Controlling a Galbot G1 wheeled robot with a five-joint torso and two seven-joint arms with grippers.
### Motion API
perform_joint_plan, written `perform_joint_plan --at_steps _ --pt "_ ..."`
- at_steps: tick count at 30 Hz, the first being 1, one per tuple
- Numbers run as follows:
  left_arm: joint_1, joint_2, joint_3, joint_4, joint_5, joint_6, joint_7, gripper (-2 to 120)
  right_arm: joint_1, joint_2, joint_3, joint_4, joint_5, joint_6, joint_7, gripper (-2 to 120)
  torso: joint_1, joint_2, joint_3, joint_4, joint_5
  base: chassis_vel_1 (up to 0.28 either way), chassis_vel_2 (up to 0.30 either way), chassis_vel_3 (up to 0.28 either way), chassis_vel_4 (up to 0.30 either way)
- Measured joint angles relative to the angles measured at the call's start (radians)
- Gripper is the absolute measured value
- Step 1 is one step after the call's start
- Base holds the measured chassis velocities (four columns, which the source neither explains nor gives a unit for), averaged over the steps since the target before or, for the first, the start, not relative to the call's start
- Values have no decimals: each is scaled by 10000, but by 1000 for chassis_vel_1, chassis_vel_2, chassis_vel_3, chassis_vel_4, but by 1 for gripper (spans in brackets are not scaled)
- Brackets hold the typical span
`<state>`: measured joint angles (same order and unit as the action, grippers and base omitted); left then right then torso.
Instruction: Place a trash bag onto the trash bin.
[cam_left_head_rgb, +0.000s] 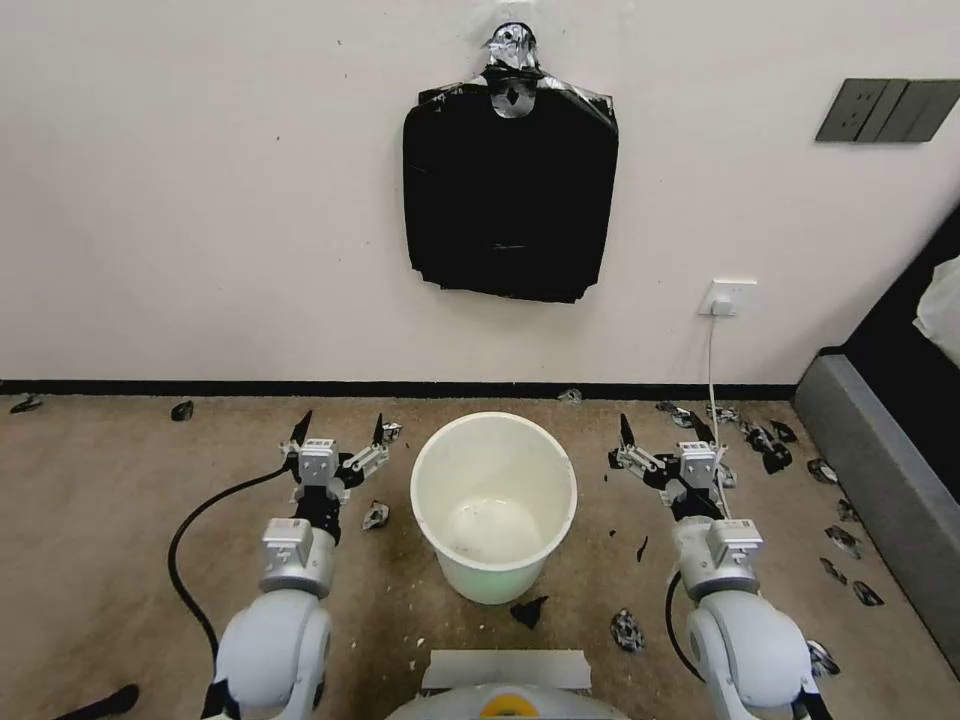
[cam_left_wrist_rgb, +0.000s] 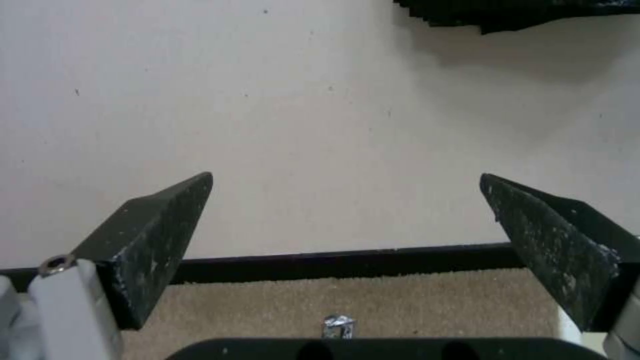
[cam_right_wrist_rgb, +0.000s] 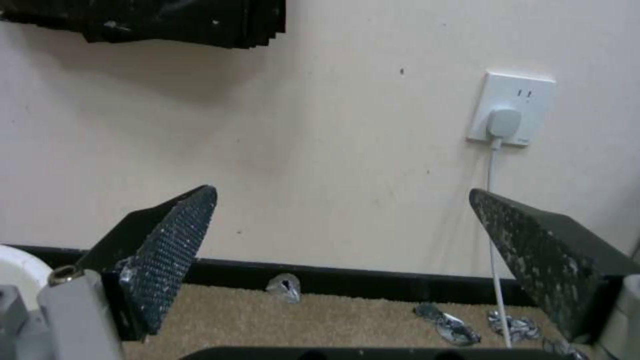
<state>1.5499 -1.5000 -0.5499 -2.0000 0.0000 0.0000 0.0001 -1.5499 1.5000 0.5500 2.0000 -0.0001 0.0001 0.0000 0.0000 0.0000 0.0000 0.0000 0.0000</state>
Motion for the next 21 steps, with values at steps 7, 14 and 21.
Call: perform_joint_plan --at_steps 7,14,21 --pt "0 0 0 0 0 0 0 100 0 0 0 0 0 0 0 100 0 0 0 0 0 0 0 0 0" --pt "0 0 -1 0 0 0 0 100 0 0 0 0 0 0 0 100 0 0 0 0 0 0 0 0 0" --pt "0 0 0 0 0 0 0 100 0 0 0 0 0 0 0 100 0 1 0 0 0 0 0 0 0"
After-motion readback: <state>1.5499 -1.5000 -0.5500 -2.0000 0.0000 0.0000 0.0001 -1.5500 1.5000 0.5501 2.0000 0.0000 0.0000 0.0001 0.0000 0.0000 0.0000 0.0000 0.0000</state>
